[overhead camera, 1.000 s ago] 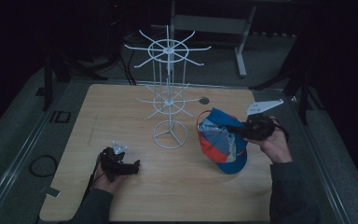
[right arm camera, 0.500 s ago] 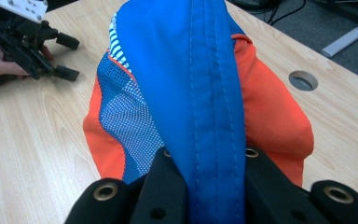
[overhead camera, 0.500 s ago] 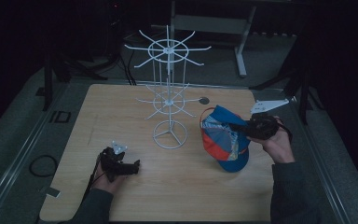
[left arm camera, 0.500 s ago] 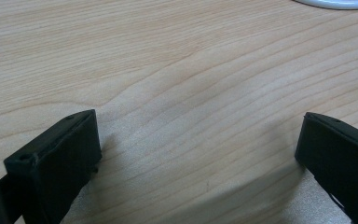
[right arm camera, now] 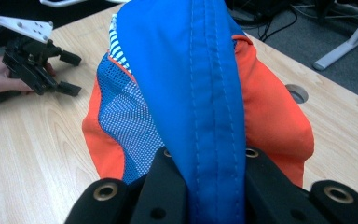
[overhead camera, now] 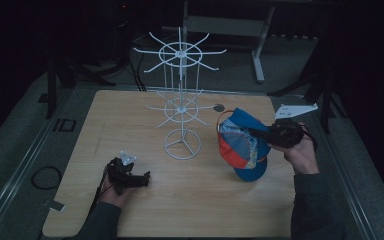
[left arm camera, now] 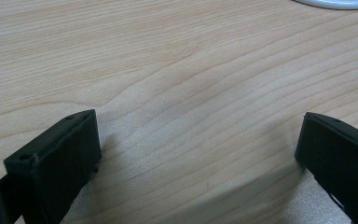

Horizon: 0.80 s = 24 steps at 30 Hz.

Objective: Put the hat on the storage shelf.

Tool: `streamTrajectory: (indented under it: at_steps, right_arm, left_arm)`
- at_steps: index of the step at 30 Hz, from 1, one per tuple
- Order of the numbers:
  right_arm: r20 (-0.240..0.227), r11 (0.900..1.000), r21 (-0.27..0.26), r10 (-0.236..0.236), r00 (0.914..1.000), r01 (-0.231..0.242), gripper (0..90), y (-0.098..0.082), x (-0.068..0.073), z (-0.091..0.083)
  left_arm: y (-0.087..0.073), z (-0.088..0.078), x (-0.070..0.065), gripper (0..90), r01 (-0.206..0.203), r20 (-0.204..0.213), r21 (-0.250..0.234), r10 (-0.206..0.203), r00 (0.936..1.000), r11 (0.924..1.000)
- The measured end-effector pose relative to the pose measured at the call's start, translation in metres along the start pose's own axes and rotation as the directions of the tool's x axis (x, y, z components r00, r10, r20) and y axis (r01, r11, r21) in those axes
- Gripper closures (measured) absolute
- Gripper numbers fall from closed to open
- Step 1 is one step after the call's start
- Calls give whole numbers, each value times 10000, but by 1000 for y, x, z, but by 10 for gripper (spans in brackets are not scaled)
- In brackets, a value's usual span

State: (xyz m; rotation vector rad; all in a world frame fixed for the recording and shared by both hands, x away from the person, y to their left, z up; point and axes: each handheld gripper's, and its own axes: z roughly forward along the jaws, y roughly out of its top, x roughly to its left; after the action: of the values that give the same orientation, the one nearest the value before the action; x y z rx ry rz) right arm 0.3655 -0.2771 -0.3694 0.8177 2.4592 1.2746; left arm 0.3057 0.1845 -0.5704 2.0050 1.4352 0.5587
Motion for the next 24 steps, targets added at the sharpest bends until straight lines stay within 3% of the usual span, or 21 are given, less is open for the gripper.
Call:
streamTrajectory:
  at_steps: [24]
  right_arm:
    - [-177, 9977, -656, -154, 9997, 142, 878, 13, 5, -13]
  left_arm:
    - [0, 0, 0, 1, 2, 9, -7, -2, 10000, 10000]
